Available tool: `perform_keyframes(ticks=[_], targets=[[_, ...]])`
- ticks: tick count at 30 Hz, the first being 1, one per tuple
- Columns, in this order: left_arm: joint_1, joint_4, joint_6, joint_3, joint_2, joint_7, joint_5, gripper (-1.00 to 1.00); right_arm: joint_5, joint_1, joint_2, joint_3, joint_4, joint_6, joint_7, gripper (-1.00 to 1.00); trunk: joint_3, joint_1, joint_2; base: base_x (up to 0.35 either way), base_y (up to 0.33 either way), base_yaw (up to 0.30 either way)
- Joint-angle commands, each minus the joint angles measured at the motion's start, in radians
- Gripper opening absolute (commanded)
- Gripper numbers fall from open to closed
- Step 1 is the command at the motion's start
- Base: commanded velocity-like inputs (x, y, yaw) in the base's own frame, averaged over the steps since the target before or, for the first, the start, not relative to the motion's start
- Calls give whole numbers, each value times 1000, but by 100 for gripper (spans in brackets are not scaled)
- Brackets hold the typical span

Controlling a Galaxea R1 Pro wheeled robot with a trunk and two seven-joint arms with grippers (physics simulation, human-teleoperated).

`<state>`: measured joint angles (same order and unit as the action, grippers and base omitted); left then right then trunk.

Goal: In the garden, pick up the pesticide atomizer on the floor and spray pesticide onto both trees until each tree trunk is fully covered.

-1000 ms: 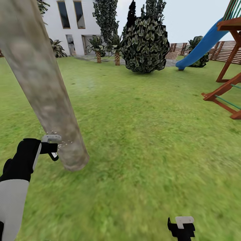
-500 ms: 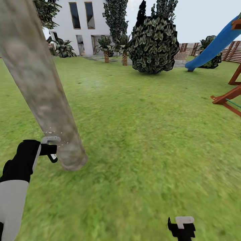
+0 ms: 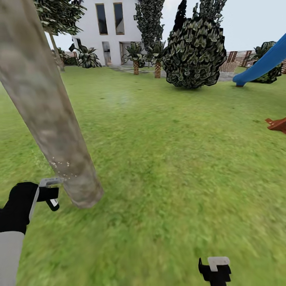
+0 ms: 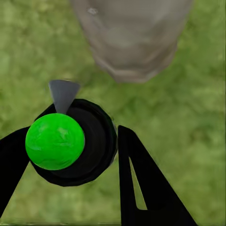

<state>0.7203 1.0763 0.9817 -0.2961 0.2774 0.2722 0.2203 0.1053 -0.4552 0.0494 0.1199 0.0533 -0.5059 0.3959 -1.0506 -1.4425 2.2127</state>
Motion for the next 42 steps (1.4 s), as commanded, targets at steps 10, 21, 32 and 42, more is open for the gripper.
perform_keyframes(ticks=[10,21,32,42], targets=[[-13,3,-3,6,-16,-8,7,-100,11,0,1,4,-1,3,9,100,-1,0,0,30,-116,182],[-44,-22,-115,81,-8,-62,6,-100,10,0,-15,5,-25,3,-143,100,-1,0,0,-37,-273,1],[-50,-25,-116,78,-31,-108,3,-100,8,0,-43,5,-22,1,-163,100,-1,0,0,-45,-274,221],[-50,-19,-115,74,-33,-111,4,-100,13,0,-69,8,82,0,-151,100,-3,0,0,39,-269,103]])
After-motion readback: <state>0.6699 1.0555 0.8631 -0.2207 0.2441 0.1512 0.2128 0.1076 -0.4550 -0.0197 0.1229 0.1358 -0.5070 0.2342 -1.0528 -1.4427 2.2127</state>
